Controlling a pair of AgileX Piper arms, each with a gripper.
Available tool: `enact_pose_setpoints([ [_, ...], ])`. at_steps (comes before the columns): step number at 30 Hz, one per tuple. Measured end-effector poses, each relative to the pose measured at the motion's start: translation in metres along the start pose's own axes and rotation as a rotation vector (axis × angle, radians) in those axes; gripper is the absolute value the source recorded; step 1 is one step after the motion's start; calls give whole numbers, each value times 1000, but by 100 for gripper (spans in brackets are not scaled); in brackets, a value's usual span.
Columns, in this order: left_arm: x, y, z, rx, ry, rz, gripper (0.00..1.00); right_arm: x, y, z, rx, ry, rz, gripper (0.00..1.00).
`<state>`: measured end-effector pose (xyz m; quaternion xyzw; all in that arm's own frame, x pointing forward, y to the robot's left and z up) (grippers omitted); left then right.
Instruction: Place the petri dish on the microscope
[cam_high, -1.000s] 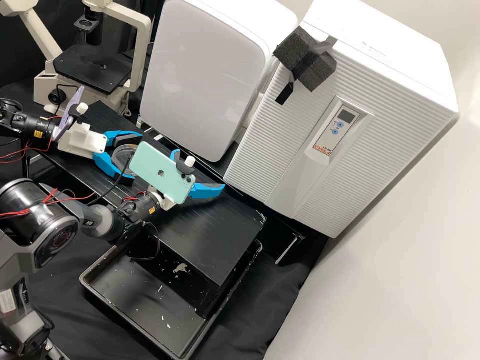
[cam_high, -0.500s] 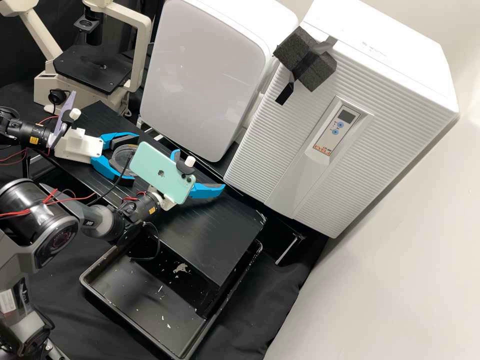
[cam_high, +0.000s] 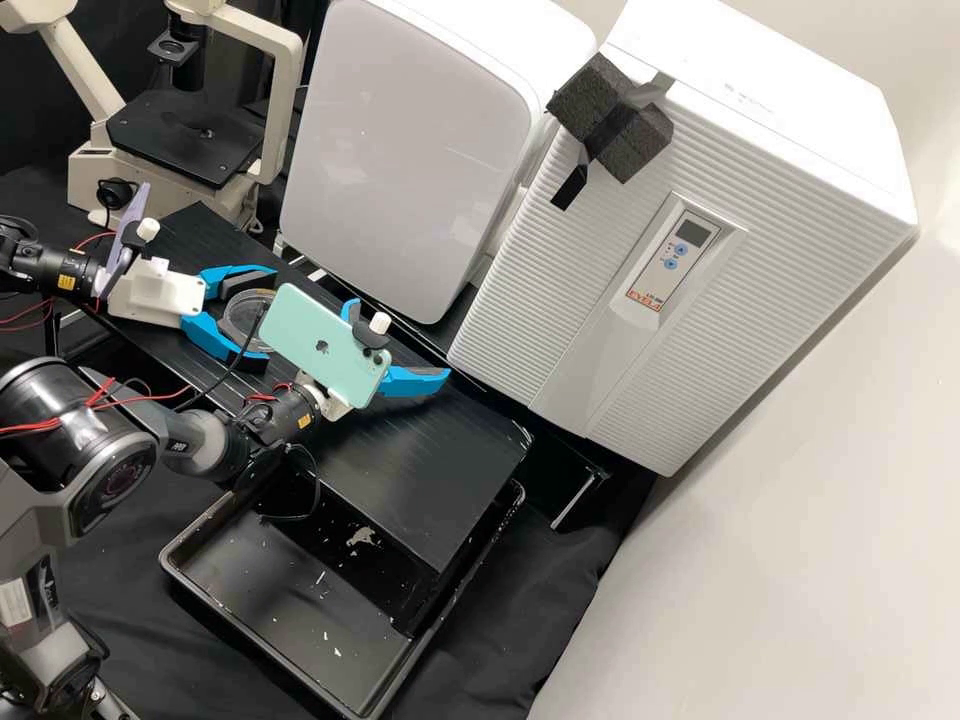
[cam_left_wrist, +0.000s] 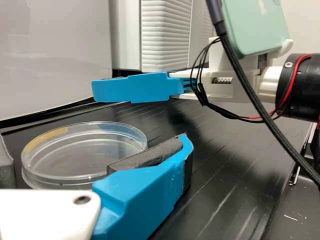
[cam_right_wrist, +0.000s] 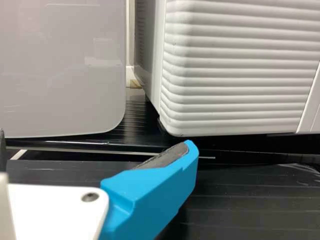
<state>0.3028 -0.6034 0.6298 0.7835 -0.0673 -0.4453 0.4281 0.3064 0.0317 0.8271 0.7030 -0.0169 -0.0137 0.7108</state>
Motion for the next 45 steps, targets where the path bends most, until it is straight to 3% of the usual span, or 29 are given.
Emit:
enact_pose_setpoints([
  [37, -2, -3, 1, -4, -19, 19, 0, 0, 0, 0, 0, 0, 0, 100],
  [45, -19, 0, -1, -16, 17, 23, 0, 0, 0, 0, 0, 0, 0, 100],
])
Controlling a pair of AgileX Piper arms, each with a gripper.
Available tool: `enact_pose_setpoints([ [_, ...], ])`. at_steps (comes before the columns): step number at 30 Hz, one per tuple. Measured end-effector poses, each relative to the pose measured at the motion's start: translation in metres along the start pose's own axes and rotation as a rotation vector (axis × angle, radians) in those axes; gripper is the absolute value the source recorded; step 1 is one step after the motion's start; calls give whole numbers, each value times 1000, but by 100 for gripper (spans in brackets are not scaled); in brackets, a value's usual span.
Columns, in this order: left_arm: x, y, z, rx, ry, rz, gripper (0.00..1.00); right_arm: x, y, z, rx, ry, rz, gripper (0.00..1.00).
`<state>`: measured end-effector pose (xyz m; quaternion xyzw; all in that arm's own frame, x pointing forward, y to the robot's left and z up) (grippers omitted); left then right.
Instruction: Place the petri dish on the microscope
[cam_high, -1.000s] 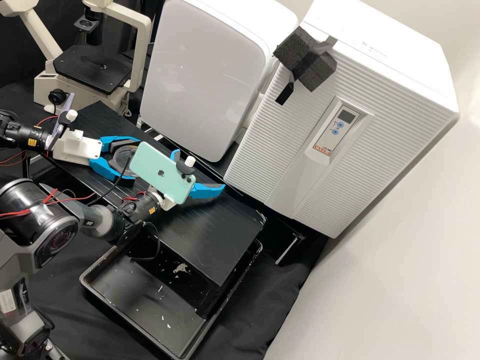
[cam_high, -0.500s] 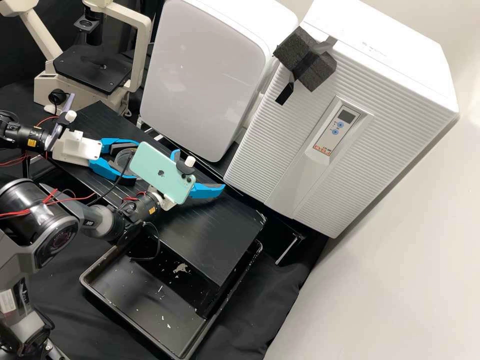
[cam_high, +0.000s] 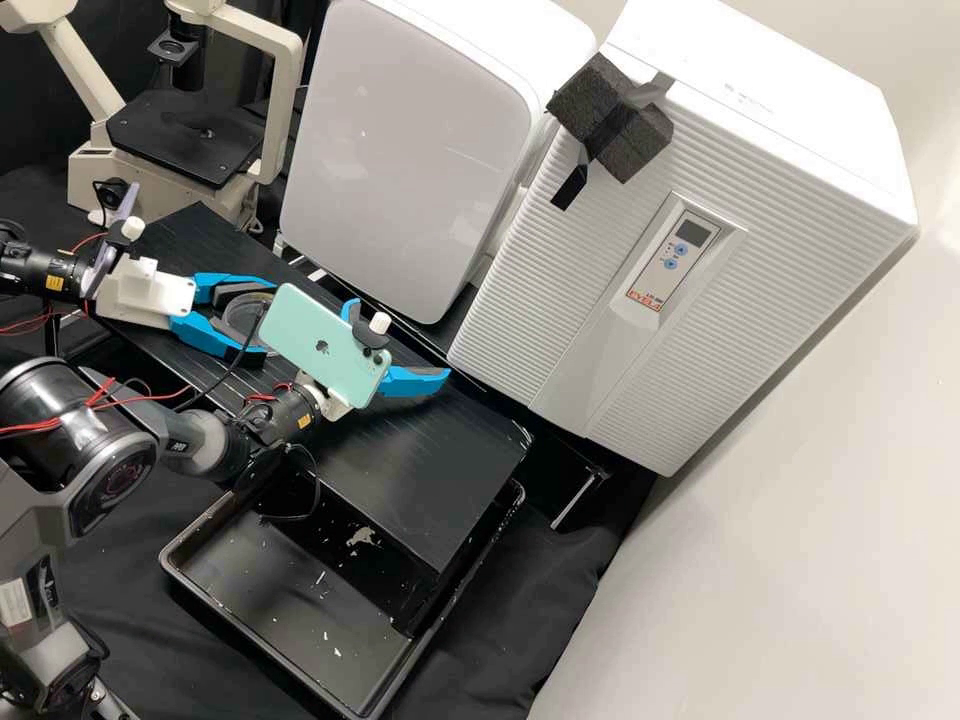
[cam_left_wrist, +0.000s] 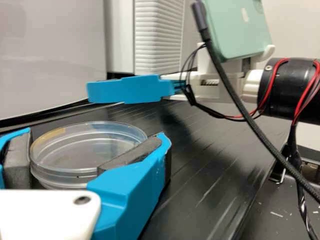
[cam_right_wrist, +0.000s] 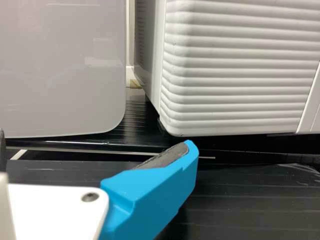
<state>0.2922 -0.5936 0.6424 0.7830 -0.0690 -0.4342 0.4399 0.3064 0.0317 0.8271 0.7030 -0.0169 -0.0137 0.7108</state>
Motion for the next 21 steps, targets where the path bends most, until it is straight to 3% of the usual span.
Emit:
enact_pose_setpoints([
  [9, -41, 13, -15, -15, 105, 13, 0, 0, 0, 0, 0, 0, 0, 100],
  [21, -93, 37, -44, -55, 247, 124, 0, 0, 0, 0, 0, 0, 0, 100],
])
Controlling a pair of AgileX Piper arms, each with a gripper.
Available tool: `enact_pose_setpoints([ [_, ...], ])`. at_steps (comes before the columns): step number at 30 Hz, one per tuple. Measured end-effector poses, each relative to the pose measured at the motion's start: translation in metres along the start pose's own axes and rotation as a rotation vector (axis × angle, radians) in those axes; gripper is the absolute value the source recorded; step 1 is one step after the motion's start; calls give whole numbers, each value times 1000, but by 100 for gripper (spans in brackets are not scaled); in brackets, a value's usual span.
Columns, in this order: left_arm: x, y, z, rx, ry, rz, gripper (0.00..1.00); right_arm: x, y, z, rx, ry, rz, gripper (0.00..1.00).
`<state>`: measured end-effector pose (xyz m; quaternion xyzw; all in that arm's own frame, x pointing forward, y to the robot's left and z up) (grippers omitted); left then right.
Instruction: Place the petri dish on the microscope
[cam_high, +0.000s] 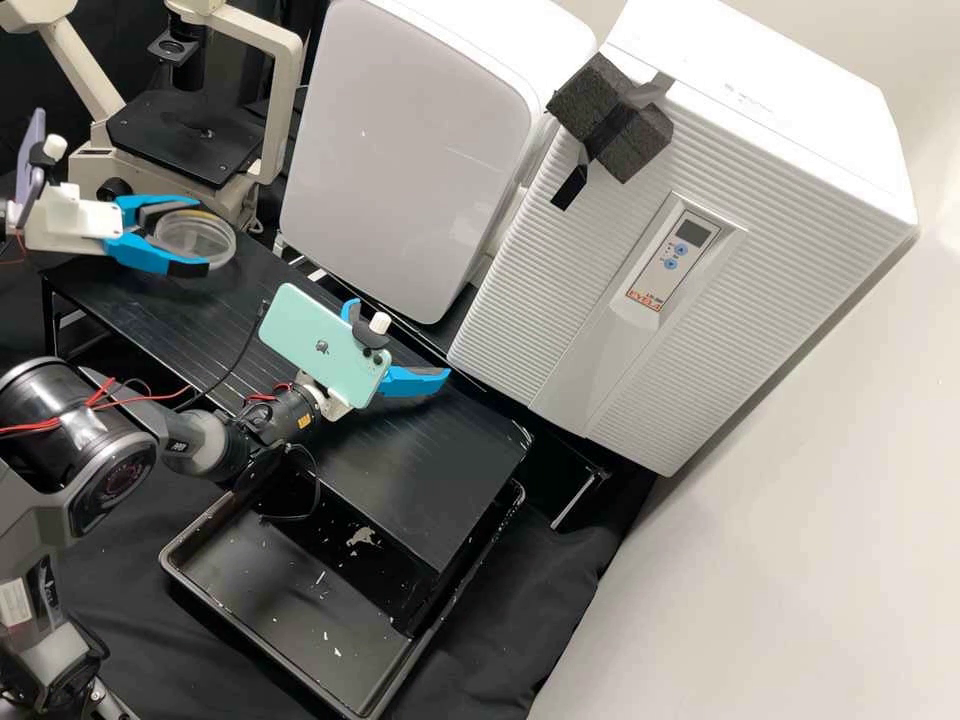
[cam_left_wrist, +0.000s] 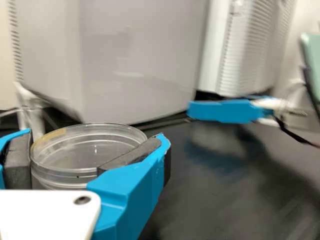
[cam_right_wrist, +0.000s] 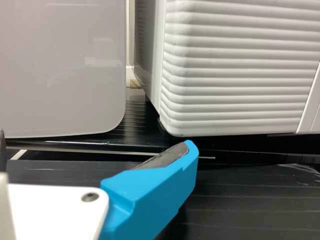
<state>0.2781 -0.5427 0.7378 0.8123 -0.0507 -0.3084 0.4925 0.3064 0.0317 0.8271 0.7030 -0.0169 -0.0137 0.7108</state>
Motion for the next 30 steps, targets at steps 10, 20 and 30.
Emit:
enact_pose_setpoints([
  [10, -1, 16, -52, -74, 214, 88, 0, 0, 0, 0, 0, 0, 0, 100],
  [20, 19, 27, -79, -38, 315, 103, 0, 0, 0, 0, 0, 0, 0, 100],
  [30, 40, 35, -116, -29, 457, 104, 0, 0, 0, 0, 0, 0, 0, 100],
])
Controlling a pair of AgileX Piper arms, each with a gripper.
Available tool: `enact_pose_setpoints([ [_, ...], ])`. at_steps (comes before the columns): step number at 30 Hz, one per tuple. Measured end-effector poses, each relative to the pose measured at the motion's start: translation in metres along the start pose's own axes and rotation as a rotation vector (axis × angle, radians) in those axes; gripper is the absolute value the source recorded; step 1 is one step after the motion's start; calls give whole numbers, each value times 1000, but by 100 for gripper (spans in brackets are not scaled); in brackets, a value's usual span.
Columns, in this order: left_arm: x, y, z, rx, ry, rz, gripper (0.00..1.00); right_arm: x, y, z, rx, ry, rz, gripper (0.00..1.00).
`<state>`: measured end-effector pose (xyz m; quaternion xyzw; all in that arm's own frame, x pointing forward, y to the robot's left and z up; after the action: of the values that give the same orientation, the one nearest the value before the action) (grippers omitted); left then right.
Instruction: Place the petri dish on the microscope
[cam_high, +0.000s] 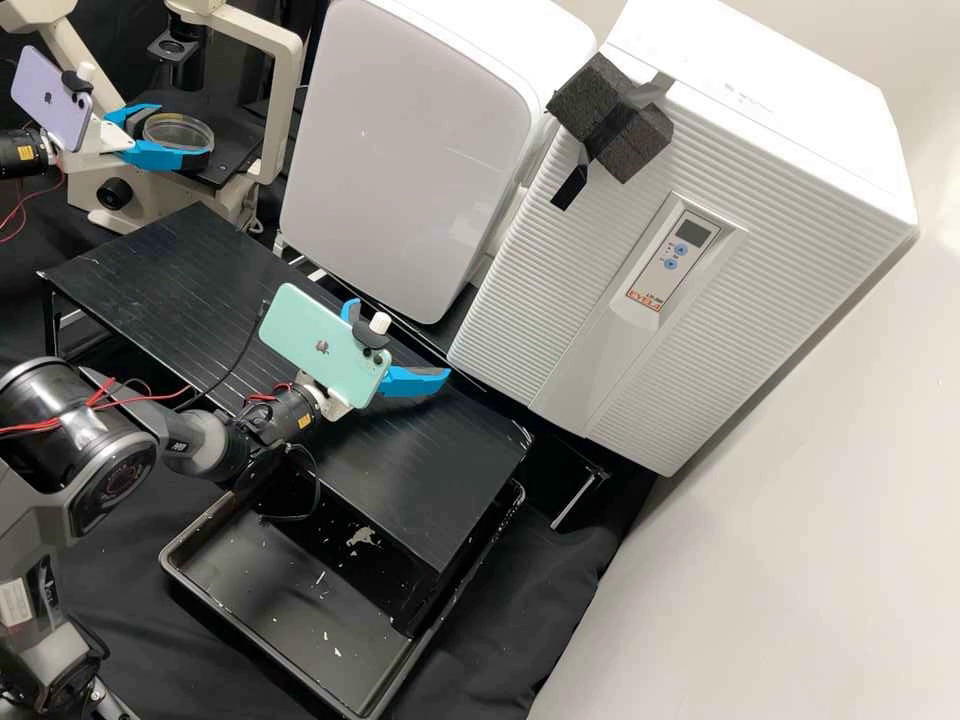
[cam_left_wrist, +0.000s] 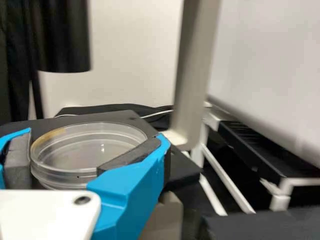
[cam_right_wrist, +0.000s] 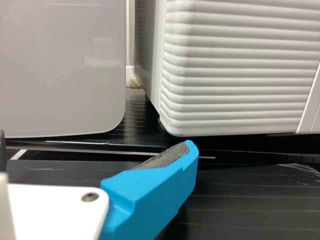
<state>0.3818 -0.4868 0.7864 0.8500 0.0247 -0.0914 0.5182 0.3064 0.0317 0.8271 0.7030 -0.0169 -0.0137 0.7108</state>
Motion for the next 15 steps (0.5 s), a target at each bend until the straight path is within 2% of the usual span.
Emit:
enact_pose_setpoints([
  [2, 5, 3, -2, -3, 9, 7, 0, 0, 0, 0, 0, 0, 0, 100],
  [4, 9, 3, -2, 10, 13, 0, 0, 0, 0, 0, 0, 0, 0, 100],
  [6, 14, 4, -4, 0, 27, 13, 0, 0, 0, 0, 0, 0, 0, 100],
  [15, 34, -2, -9, 17, 69, 27, 0, 0, 0, 0, 0, 0, 0, 100],
])
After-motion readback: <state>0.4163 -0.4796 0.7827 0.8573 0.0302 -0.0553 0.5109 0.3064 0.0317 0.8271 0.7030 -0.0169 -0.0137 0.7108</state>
